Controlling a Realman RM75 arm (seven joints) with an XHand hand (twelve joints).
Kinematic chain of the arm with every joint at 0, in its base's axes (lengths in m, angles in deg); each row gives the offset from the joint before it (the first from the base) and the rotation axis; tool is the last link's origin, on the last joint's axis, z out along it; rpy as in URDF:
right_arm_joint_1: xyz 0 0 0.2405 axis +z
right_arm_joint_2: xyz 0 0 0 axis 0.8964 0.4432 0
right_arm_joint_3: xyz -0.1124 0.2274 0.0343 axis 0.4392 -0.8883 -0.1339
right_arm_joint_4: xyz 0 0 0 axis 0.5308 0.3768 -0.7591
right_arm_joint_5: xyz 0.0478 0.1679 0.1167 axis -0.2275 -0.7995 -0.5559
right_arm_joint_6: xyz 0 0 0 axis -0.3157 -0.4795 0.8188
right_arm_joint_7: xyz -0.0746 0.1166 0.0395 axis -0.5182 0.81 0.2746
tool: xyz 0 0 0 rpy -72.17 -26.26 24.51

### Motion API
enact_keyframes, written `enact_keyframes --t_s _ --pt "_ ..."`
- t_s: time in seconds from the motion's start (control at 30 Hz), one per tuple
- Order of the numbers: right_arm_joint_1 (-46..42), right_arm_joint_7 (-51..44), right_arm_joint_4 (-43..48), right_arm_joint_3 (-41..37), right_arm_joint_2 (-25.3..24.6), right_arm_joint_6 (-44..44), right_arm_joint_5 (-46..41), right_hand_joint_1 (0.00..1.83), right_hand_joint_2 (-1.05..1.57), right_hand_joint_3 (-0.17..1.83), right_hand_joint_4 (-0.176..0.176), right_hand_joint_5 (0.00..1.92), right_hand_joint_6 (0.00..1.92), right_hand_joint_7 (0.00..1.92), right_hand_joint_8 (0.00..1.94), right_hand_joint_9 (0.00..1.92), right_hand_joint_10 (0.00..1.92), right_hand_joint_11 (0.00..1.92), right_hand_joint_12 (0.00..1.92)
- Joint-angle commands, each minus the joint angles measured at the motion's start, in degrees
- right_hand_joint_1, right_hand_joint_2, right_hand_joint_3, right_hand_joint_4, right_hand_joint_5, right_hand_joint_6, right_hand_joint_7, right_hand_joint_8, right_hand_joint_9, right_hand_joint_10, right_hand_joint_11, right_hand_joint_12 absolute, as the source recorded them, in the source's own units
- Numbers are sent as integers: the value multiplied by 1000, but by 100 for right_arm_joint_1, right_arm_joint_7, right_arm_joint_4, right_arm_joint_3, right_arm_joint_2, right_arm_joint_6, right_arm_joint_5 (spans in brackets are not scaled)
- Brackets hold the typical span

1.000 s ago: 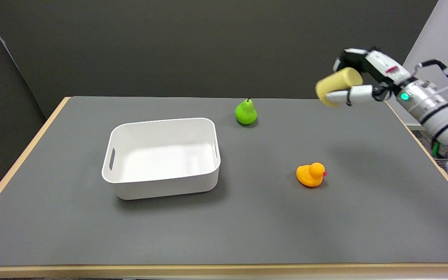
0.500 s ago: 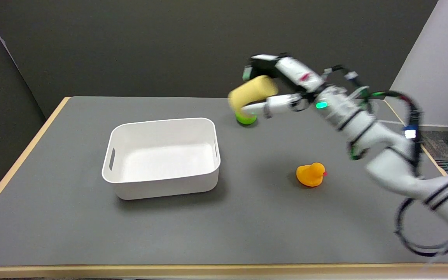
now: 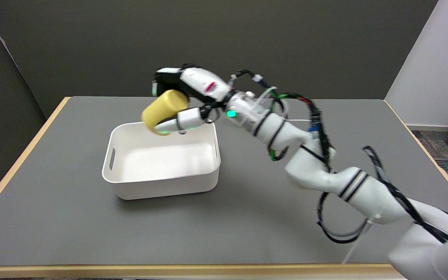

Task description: Place the yellow cup in the box.

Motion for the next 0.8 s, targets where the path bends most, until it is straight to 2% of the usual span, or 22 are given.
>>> enact_keyframes --t_s 0.03,0.13,0.17,0.2,0.23,0.3,0.37,0.5,0.57,0.7,0.8 --pt "1235 16 -1809 1263 -1283 792 489 1338 1147 178 -148 576 1563 816 1249 783 1487 839 1749" --pt "1105 16 -1843 1166 -1190 824 484 1337 1144 186 -146 577 1563 815 1253 783 1489 842 1749" --pt "1062 16 -1840 1108 -1166 872 464 1284 1069 342 -101 551 1463 785 1172 754 1439 800 1741" --pt "1040 16 -1840 1068 -1155 913 416 1162 905 683 -3 492 1239 719 988 690 1324 702 1723" --pt "1018 16 -1846 1031 -1142 951 285 1045 761 946 73 426 1005 636 801 604 1203 603 1702" --pt "996 16 -1892 1012 -1081 970 3 826 613 943 69 240 459 332 405 274 912 380 1626" --pt "982 16 -1953 1017 -1017 970 -158 648 580 885 83 174 370 104 267 76 783 223 1490" --pt "929 16 -1986 1026 -932 970 -167 604 544 869 96 136 388 15 204 3 710 154 1459" --pt "875 10 -1941 999 -889 951 -151 595 540 865 113 144 404 0 183 -1 685 153 1451" --pt "615 -24 -1592 740 -710 902 -121 573 552 868 118 153 410 -1 109 -1 582 110 1393" --pt "298 -32 -1017 297 -488 841 -119 574 546 851 112 143 388 -1 49 -1 402 -1 1227"
